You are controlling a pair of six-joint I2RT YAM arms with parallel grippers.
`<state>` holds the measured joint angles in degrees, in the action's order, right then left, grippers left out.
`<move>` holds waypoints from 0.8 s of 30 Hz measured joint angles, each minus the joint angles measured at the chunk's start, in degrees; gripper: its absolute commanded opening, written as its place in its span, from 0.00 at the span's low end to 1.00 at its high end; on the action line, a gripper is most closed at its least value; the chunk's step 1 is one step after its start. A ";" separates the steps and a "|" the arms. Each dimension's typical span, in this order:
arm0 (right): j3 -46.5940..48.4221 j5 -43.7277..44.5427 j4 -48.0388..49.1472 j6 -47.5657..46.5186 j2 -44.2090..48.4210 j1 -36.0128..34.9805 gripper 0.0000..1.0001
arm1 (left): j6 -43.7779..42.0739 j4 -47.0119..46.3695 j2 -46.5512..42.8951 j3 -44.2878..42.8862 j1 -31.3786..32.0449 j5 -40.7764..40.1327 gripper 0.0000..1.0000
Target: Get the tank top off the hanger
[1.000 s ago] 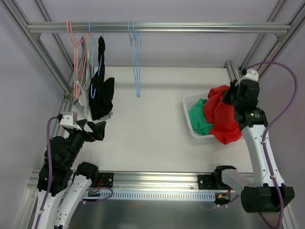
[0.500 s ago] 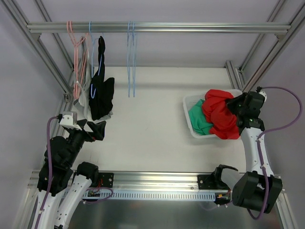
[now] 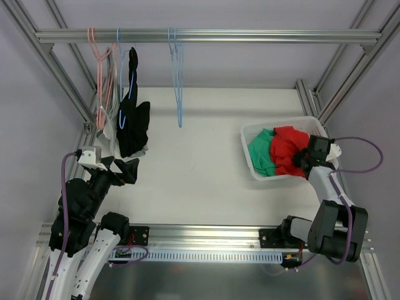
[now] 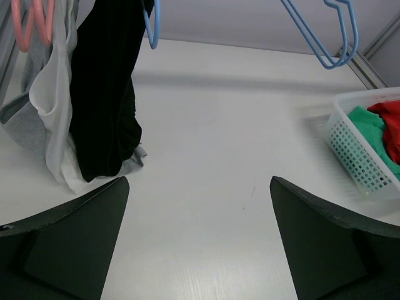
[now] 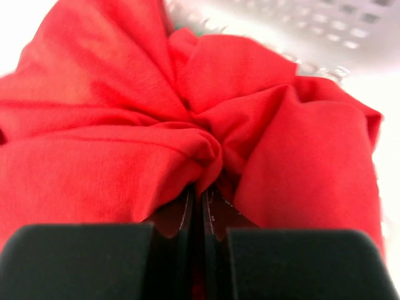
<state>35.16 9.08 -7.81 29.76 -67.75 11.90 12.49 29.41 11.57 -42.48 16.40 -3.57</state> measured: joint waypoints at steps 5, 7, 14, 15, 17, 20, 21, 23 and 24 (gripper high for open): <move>1.70 3.65 -0.52 6.19 -2.01 -0.07 0.00 | 0.02 0.00 -0.09 0.00 0.00 0.00 0.99; 2.16 4.63 -1.09 8.76 -2.34 -0.50 0.00 | 0.02 0.00 -0.09 0.00 0.00 -0.02 0.99; 5.84 11.45 -9.27 21.03 -2.10 -7.39 0.00 | 0.02 0.00 -0.09 0.00 0.00 -0.02 0.99; 6.21 12.83 -10.29 22.91 -1.73 -8.90 0.00 | 0.02 0.00 -0.09 0.00 0.00 -0.02 0.99; 6.56 15.93 -12.11 26.73 -0.66 -11.93 0.00 | 0.02 -0.02 -0.09 0.00 0.00 -0.02 0.99; 6.62 18.43 -13.73 31.32 -0.15 -13.68 0.06 | 0.02 0.00 -0.09 0.02 0.00 -0.02 0.99; 6.64 18.88 -13.99 32.13 -0.33 -13.68 0.12 | 0.02 0.00 -0.09 0.02 0.00 -0.02 0.99; 6.95 19.69 -15.13 33.66 -0.92 -13.68 0.36 | 0.02 -0.02 -0.09 0.00 0.00 -0.02 0.99; 7.13 20.13 -15.69 34.21 -1.05 -13.68 0.57 | 0.02 0.00 -0.09 0.02 0.00 -0.02 0.99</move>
<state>42.28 29.21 -23.51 63.96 -68.79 -1.78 12.51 29.41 11.49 -42.46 16.40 -3.60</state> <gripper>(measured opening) 0.281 0.986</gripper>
